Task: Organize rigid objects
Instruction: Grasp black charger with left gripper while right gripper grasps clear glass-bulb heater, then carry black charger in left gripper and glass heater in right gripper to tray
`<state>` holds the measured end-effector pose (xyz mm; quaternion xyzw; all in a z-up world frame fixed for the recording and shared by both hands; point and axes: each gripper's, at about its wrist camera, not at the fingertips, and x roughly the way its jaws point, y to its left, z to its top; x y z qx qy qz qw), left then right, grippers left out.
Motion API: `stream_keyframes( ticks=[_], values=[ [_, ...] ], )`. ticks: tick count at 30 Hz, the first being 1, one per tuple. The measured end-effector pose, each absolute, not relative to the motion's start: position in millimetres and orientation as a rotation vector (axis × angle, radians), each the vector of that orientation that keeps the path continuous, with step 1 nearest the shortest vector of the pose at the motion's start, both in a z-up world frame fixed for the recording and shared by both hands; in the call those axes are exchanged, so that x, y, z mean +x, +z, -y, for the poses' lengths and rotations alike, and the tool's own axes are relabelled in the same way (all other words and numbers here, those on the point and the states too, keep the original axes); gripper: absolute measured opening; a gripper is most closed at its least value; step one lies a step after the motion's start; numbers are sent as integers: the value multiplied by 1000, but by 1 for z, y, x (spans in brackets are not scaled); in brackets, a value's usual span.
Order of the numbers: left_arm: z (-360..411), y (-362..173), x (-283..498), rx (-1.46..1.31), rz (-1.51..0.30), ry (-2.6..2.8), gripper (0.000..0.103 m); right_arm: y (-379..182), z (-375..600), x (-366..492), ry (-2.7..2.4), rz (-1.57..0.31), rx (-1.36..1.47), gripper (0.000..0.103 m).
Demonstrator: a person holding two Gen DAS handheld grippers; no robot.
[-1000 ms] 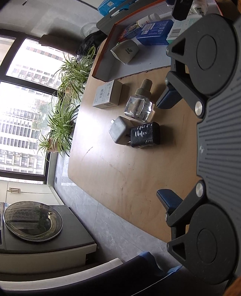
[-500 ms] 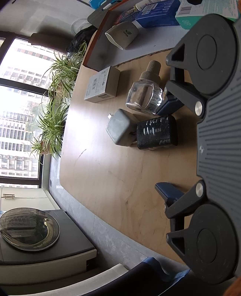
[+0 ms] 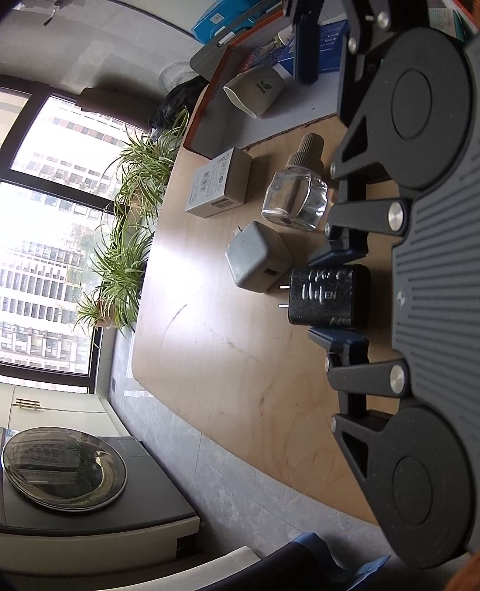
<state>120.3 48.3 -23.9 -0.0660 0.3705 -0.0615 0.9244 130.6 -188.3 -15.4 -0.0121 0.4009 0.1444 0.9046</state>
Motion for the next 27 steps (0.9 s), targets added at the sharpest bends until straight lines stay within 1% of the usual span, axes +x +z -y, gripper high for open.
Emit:
stream_keyframes(
  ticks=[5, 11, 13, 14, 15, 16, 22, 25, 27],
  values=[
    [-66, -19, 109, -170, -753, -117, 36, -30, 169, 169, 371, -876, -107, 91],
    [-77, -18, 104, -182, -751, -92, 36, -49, 159, 200, 411, -946, -130, 90],
    [-78, -18, 104, -192, -750, -91, 36, -50, 158, 200, 421, -934, -116, 92],
    [-78, -18, 103, -193, -750, -91, 36, -48, 158, 199, 431, -930, -105, 86],
    [-78, -18, 103, -194, -748, -93, 36, -46, 157, 196, 435, -921, -104, 67],
    [-77, -17, 103, -195, -747, -94, 36, -45, 155, 193, 433, -918, -108, 65],
    [-69, -10, 98, -197, -726, -116, 36, -39, 152, 168, 401, -899, -95, 64],
    [-64, -6, 94, -194, -715, -124, 36, -27, 156, 148, 378, -857, -51, 64],
    [-59, -2, 90, -191, -705, -132, 36, -17, 157, 136, 356, -831, -38, 62]
  ],
)
